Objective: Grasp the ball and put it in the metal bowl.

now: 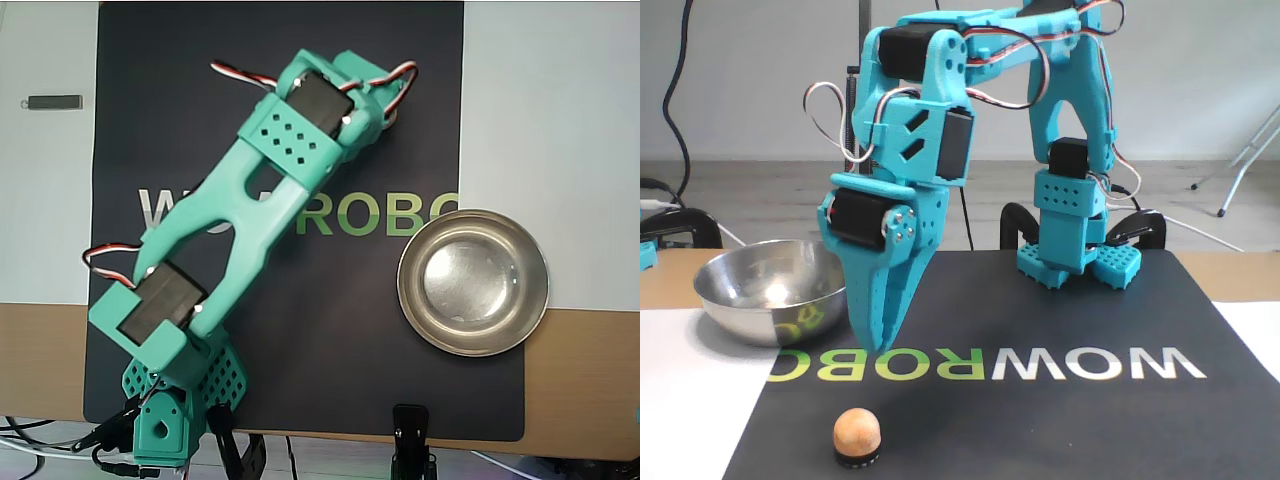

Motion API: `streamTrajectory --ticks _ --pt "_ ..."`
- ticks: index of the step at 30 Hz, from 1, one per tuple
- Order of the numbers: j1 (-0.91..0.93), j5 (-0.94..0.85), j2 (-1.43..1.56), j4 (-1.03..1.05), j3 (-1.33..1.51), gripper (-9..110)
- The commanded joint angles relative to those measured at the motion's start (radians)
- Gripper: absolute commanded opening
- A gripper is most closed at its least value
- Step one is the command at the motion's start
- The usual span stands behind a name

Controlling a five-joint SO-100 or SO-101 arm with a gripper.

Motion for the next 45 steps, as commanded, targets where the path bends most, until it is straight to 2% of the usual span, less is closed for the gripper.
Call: streamTrajectory --ticks 1,25,37,45 --pt "0.014 0.002 -0.003 -0.011 -0.064 0" --pt "-0.011 -0.712 -0.009 -0.009 -0.054 0" --pt "-0.012 -0.894 -0.051 -0.009 -0.055 1" --pt "-0.014 -0.923 -0.069 -0.009 -0.064 1"
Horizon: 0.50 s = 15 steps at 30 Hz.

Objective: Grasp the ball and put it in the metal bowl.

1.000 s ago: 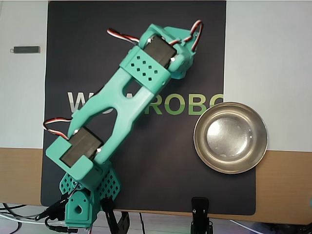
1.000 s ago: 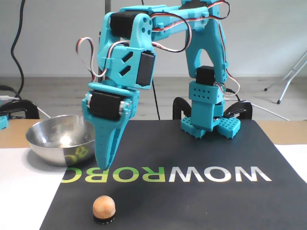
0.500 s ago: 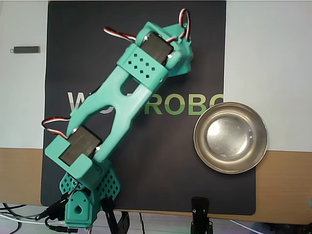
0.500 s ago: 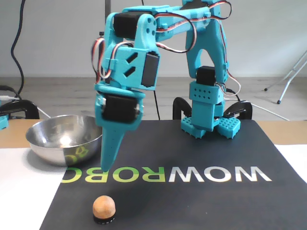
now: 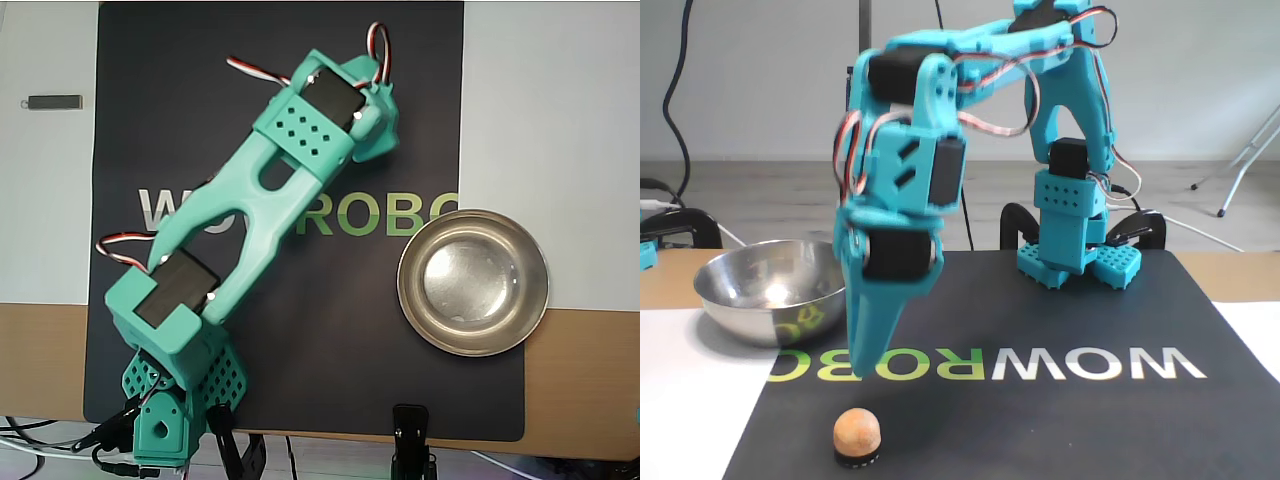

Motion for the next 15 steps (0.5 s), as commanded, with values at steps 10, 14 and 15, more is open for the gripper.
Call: streamTrajectory --ticks 10,14,15 --pt "-0.023 -0.006 0.017 -0.011 -0.044 1" --pt "-0.025 -0.006 0.02 -0.011 -0.044 1" --pt "-0.025 -0.006 0.021 -0.011 -0.044 1"
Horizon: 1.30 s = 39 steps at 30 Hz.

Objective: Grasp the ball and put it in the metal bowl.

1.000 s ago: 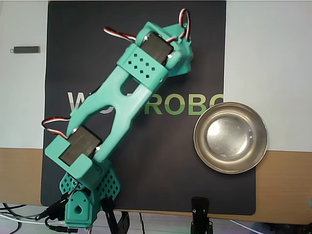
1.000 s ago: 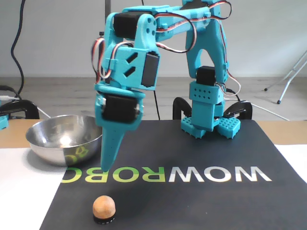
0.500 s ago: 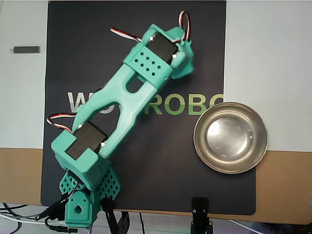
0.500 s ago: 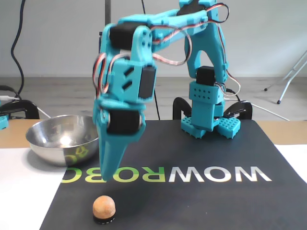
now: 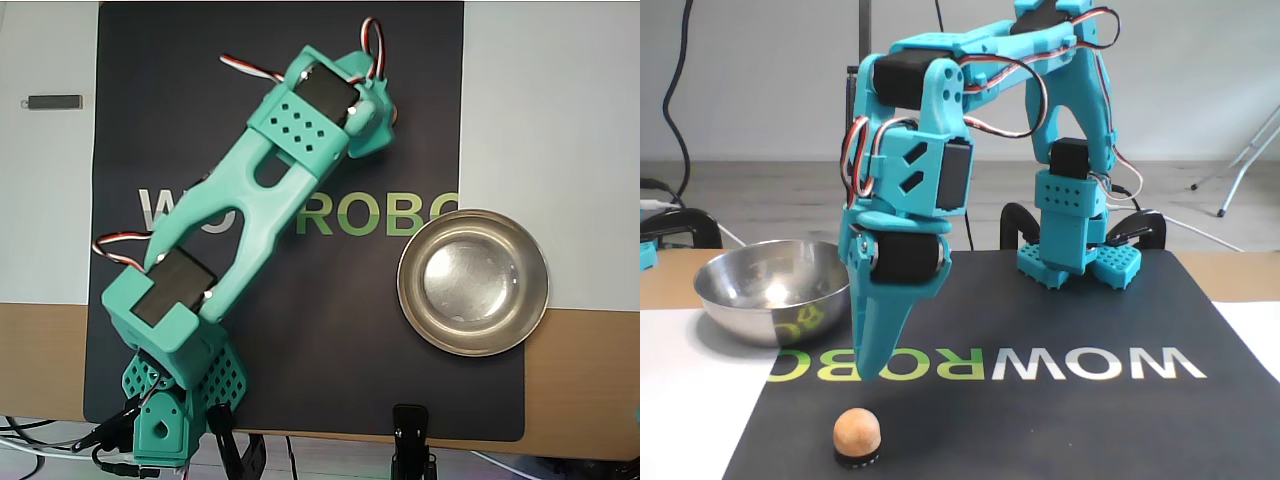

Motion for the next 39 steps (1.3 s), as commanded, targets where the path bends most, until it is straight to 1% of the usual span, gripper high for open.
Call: streamTrajectory --ticks 1,9,30,39 --pt "-0.008 -0.006 0.021 -0.011 -0.044 1" --pt "-0.009 -0.017 0.021 -0.011 -0.044 1" --pt "-0.025 -0.402 0.008 0.0 -0.032 1" --pt "-0.025 -0.407 0.005 0.0 -0.031 1"
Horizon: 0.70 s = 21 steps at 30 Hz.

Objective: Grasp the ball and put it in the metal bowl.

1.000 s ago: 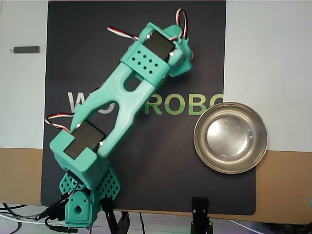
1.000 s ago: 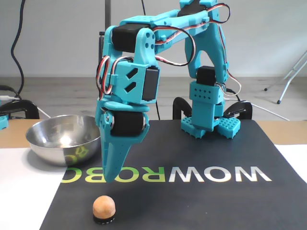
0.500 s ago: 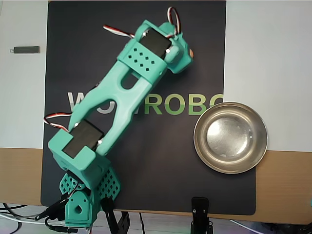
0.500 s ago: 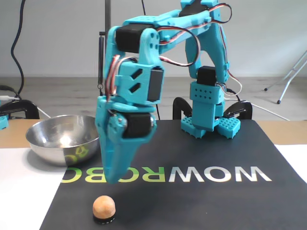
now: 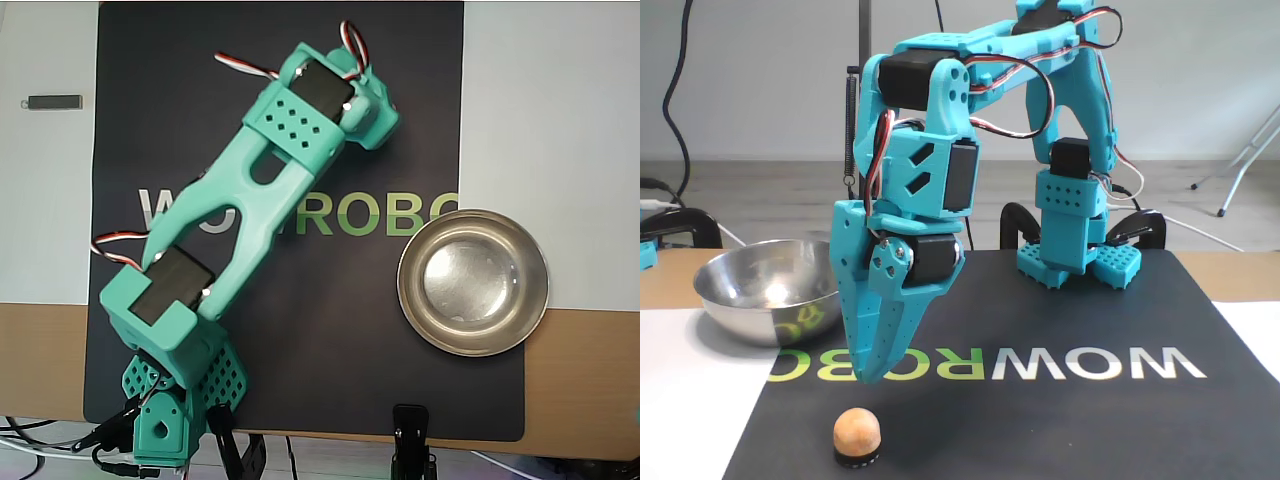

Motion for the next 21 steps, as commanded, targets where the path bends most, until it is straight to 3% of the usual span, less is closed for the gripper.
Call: streamTrajectory --ticks 1,21 --pt "-0.008 -0.003 0.005 0.0 -0.031 1" --pt "-0.009 -0.008 -0.048 -0.011 -0.044 1"
